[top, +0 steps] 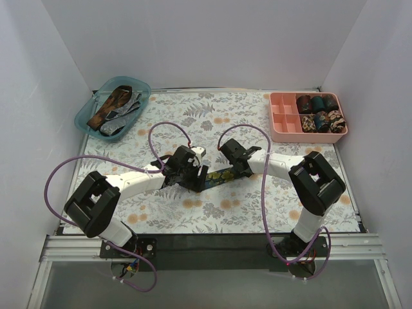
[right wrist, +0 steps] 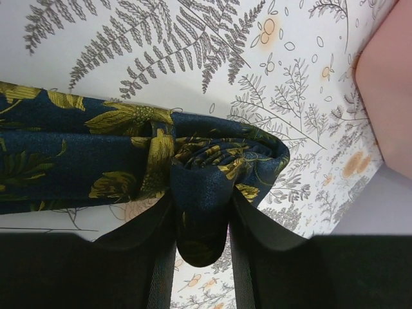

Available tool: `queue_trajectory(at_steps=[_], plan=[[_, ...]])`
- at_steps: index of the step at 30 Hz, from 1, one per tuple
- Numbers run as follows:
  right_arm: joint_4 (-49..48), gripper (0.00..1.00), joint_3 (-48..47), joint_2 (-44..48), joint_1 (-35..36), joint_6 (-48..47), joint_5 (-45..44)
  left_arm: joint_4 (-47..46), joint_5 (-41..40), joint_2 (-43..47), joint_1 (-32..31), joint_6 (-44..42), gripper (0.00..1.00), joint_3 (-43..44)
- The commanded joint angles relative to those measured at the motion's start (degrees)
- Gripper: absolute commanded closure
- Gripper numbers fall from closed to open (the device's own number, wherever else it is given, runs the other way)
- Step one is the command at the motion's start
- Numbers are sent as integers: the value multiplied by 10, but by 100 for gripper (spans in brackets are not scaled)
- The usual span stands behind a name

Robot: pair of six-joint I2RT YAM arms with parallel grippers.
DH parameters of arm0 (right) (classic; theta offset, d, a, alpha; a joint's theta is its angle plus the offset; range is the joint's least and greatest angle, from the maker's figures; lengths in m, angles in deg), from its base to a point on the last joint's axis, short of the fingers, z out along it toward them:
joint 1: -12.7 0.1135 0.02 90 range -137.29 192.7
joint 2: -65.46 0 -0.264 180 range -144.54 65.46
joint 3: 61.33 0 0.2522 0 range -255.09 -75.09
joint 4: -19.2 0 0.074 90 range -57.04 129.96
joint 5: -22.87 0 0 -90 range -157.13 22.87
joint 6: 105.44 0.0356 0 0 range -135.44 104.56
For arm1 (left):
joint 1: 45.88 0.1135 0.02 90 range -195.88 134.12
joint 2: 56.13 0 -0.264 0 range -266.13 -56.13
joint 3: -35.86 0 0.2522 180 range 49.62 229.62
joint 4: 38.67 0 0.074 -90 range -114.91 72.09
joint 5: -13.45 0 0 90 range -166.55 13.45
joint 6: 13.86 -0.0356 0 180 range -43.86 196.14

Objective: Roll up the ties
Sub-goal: Roll the tie

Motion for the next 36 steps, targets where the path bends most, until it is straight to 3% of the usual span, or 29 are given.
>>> queue_trajectory(at_steps=[1,10,22,30,32,36], plan=[[17,66,-11,-16,3,43,120,-1,-3,23,1,-1,39,3],[54,49,-50,-1,3,64,172,-1,6,24,1,-11,39,11],[97,40,-124,47,-16,80,200,-7,-2,8,-5,-66,30,62],[97,24,-152,97,-94,98,320,-20,-11,-30,-29,-163,13,131],[96,22,-153,110,-126,115,354,-24,-11,-44,-43,-195,2,159],[94,17,-130,127,-200,144,405,-35,-4,-87,-71,-245,2,214]])
